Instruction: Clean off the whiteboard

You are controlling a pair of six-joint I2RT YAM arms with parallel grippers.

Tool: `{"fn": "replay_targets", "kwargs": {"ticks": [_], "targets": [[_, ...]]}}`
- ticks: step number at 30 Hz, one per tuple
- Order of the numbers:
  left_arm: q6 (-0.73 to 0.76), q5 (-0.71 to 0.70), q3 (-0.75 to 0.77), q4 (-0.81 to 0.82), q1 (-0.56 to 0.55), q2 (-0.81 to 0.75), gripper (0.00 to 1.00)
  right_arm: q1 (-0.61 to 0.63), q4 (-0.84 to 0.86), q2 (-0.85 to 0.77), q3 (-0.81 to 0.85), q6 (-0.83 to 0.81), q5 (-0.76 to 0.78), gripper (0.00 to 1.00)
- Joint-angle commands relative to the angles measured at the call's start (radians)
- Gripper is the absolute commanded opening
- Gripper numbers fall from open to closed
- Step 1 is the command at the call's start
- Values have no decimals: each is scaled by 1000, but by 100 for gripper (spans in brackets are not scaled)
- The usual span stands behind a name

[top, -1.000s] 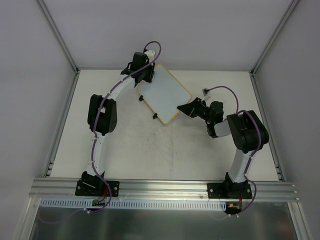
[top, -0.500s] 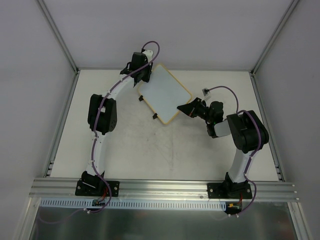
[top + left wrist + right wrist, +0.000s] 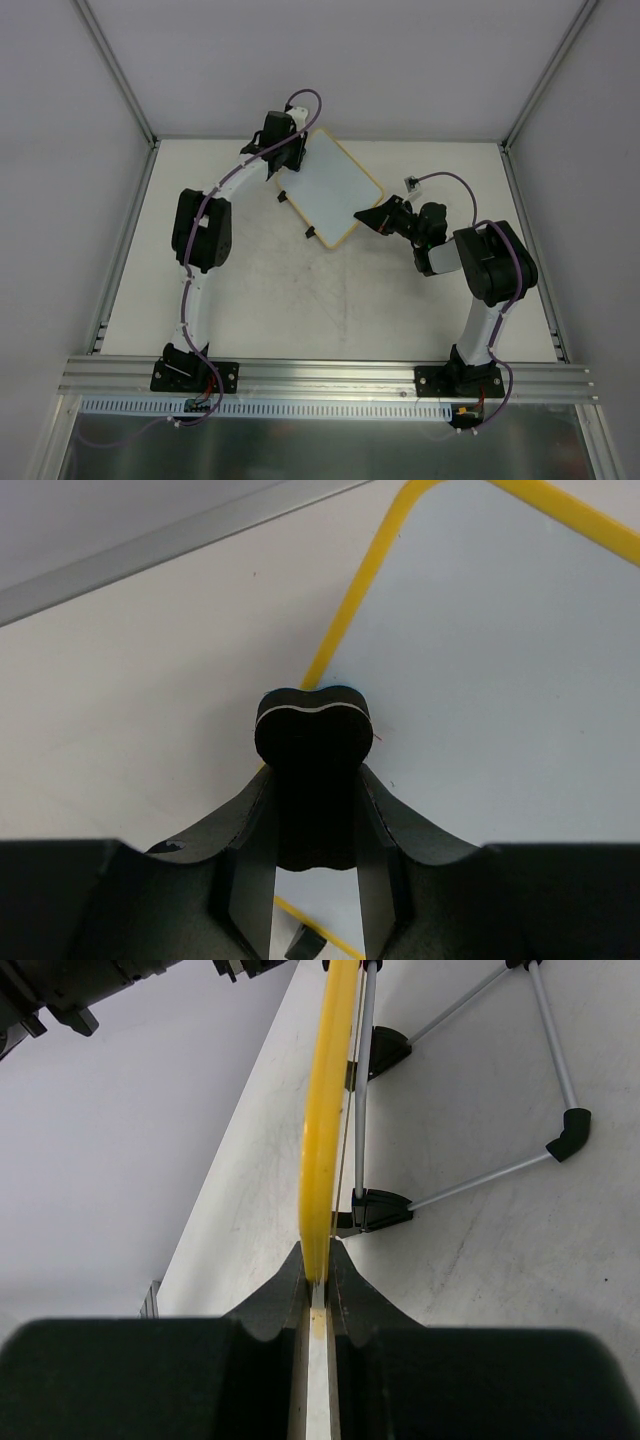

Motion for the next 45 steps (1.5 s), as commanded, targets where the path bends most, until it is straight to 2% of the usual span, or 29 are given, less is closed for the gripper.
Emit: {"fn": "replay_targets", "kwargs": {"ticks": [1, 6, 12, 16, 25, 30, 35, 45], "targets": [[-6, 128, -68, -74, -76, -35, 0, 25, 194, -48, 30, 25, -83, 0], [-15, 176, -112, -74, -109, -69, 0, 24, 192, -51, 27, 22, -85, 0], [-35, 128, -126, -76, -119, -61, 0, 25, 194, -51, 27, 25, -86, 0], [-119, 158, -77, -77, -34, -38, 0, 25, 194, -54, 24, 25, -86, 0], [-124, 122, 4, -122, 72, -18, 0, 25, 194, -55, 26, 27, -85, 0], [-116, 117, 27, -125, 73, 5, 0, 25, 196, -54, 26, 25, -85, 0], [-123, 181, 41, -126, 69, 20, 0, 25, 196, -52, 26, 25, -86, 0], [-90, 189, -51, -88, -25, -34, 0, 25, 196, -46, 30, 28, -86, 0]]}}
